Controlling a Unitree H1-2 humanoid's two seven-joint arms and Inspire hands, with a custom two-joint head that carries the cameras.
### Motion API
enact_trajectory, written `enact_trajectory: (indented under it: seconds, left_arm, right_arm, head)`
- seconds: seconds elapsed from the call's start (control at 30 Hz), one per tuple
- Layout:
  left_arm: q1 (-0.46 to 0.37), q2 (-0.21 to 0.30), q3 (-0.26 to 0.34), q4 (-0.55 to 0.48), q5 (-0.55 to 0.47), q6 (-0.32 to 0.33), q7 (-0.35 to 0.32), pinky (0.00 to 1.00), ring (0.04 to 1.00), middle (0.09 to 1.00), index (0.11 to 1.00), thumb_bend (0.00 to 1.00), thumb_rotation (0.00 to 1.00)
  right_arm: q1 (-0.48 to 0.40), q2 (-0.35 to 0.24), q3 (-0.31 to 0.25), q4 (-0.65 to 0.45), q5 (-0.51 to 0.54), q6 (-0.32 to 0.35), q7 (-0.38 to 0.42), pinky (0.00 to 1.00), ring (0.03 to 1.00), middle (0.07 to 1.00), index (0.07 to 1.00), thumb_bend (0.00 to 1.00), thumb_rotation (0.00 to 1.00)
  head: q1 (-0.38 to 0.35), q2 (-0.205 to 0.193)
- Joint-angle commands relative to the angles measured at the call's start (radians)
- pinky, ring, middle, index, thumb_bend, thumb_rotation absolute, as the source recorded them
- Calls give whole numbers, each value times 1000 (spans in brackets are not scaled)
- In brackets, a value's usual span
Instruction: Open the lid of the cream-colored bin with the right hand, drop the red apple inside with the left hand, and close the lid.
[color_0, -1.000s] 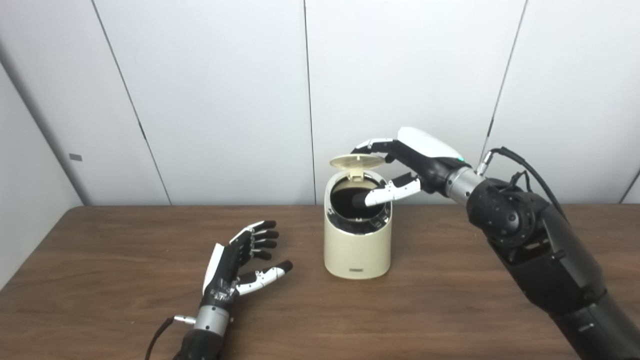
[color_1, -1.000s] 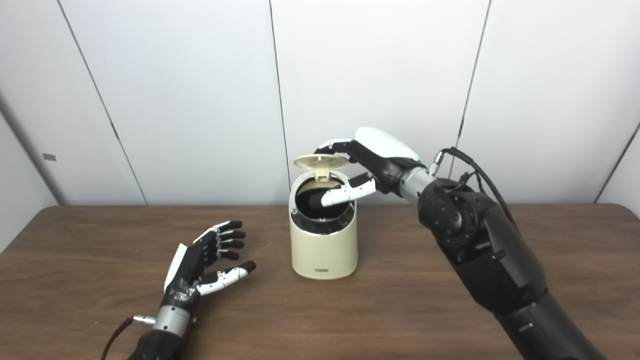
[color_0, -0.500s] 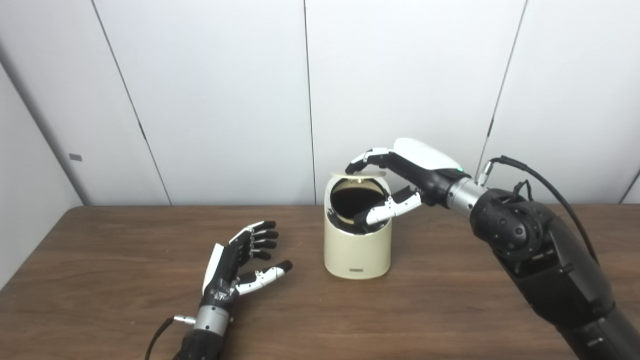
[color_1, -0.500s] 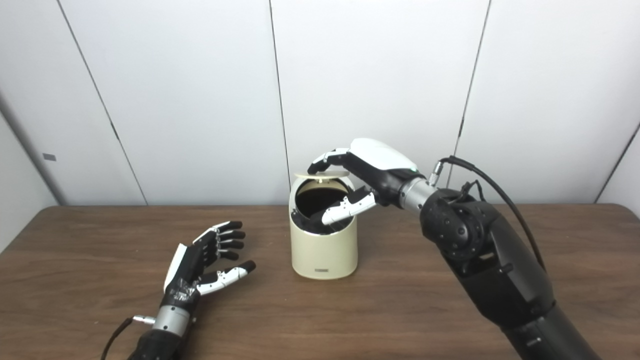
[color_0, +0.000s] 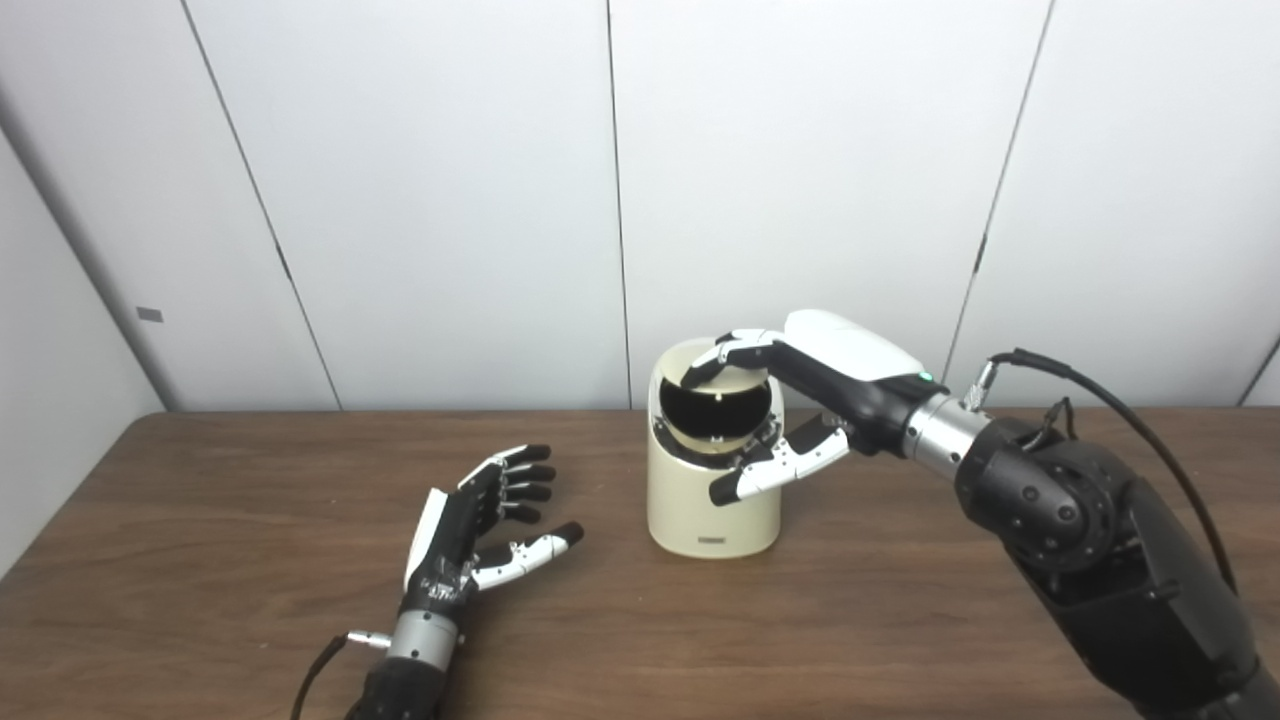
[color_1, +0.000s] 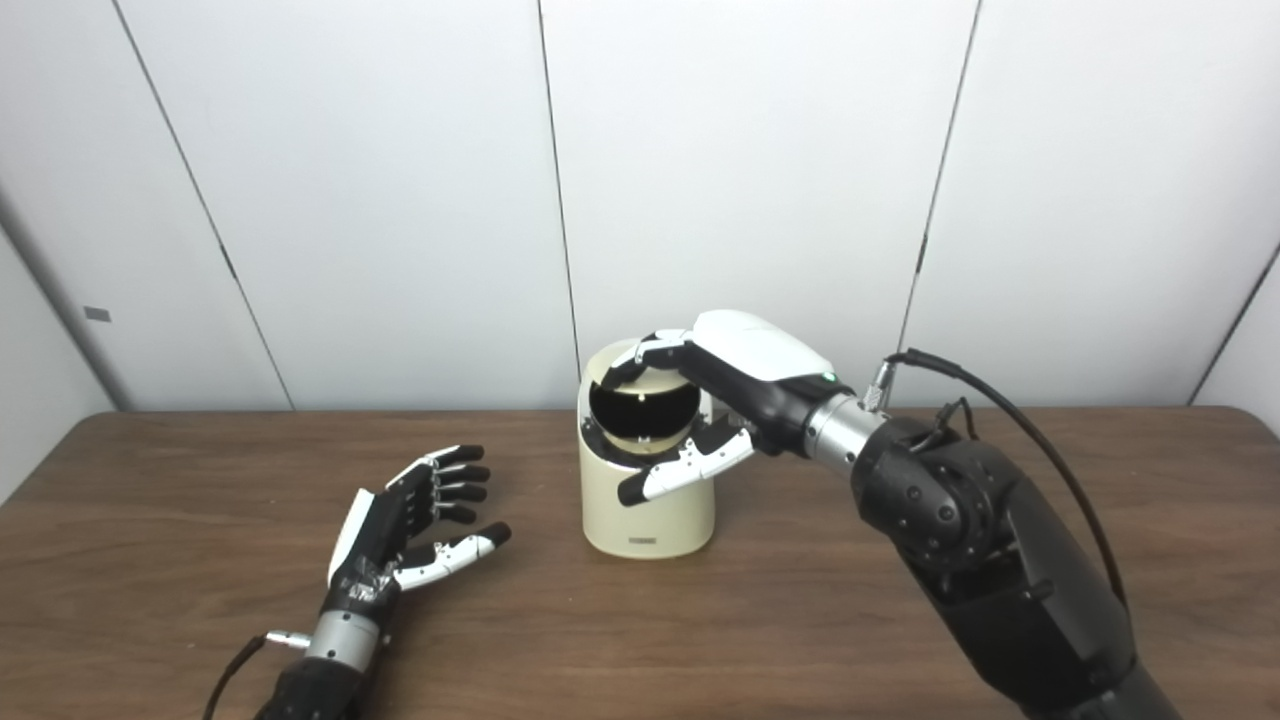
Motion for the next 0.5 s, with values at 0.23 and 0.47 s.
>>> enact_trajectory:
  seconds: [0.23, 0.47]
  left_arm:
    - [48, -22, -6, 26, 3, 5, 16, 638, 701, 732, 790, 708, 108]
    - [49, -20, -8, 26, 10, 2, 19, 627, 692, 728, 789, 710, 111]
  right_arm:
    - [-7, -14, -23, -24, -5, -51, -5, 835, 904, 778, 751, 700, 505]
    - [5, -16, -21, -19, -18, -54, -4, 841, 900, 771, 751, 701, 502]
  head:
    - [0, 7]
    - [-1, 14]
